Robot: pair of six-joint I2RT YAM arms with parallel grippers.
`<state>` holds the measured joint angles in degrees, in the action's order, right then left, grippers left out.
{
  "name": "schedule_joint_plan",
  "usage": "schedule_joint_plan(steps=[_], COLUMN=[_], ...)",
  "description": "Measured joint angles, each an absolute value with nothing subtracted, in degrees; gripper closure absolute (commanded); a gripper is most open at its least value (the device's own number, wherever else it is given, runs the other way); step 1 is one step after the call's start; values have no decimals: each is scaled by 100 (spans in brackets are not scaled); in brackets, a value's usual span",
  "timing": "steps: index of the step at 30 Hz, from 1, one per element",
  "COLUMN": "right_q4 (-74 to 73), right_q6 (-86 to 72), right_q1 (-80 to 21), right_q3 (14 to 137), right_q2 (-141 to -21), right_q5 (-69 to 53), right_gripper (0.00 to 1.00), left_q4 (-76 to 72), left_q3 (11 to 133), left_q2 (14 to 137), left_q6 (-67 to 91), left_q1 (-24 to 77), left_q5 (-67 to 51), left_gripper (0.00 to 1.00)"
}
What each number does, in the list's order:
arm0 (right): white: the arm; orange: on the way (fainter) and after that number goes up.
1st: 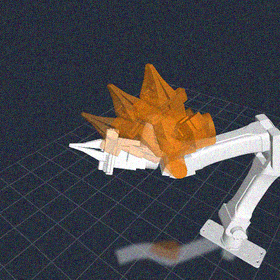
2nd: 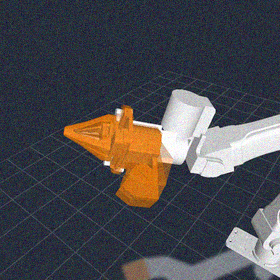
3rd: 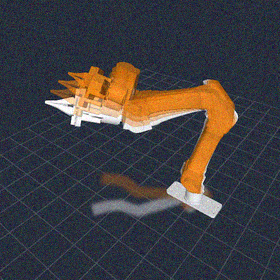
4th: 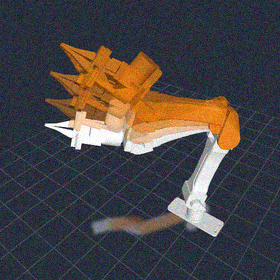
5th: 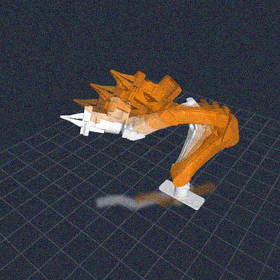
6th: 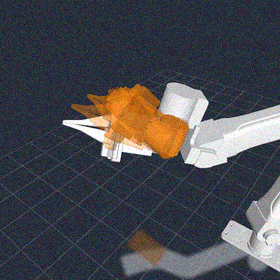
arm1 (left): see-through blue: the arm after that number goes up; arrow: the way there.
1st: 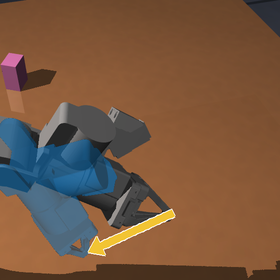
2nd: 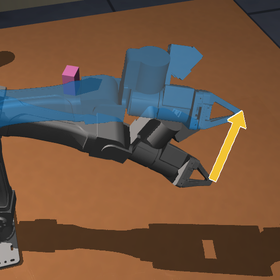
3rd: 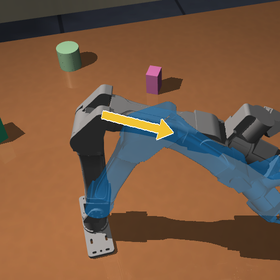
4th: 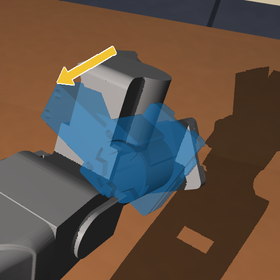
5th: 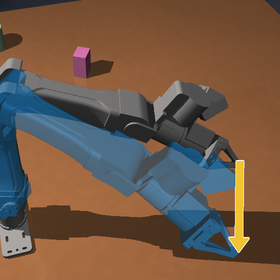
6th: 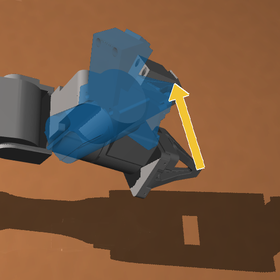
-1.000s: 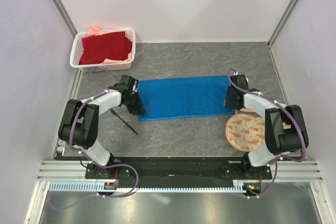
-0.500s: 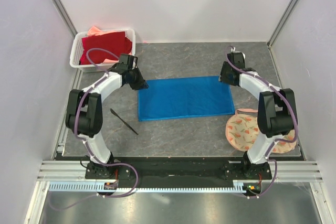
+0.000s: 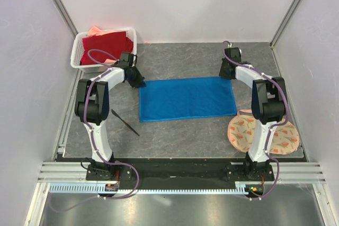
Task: Fold the napkin into a case and place the utensils inside
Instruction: Smooth out the rectangle-folded napkin at the center of the board.
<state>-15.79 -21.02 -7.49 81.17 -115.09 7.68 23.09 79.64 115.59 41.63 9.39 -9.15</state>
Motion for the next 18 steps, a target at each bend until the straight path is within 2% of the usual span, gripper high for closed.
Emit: schedule_joint_plan(steps=[11,18], right_q4=[-1396,-1356], right_q6=[-1658,-1594], right_q1=[-672,-663], right_q3=[8497,8567], right_q2=[-12138,-12178], right_q5=[1020,1000], right_gripper=[72,55], left_q4=[2469,2541], left_q3=[8407,8394], left_q2=[11863,11808], left_q6=[4174,4169], left_q1=[875,862], left_q5=[-854,-810], left_gripper=[91,88])
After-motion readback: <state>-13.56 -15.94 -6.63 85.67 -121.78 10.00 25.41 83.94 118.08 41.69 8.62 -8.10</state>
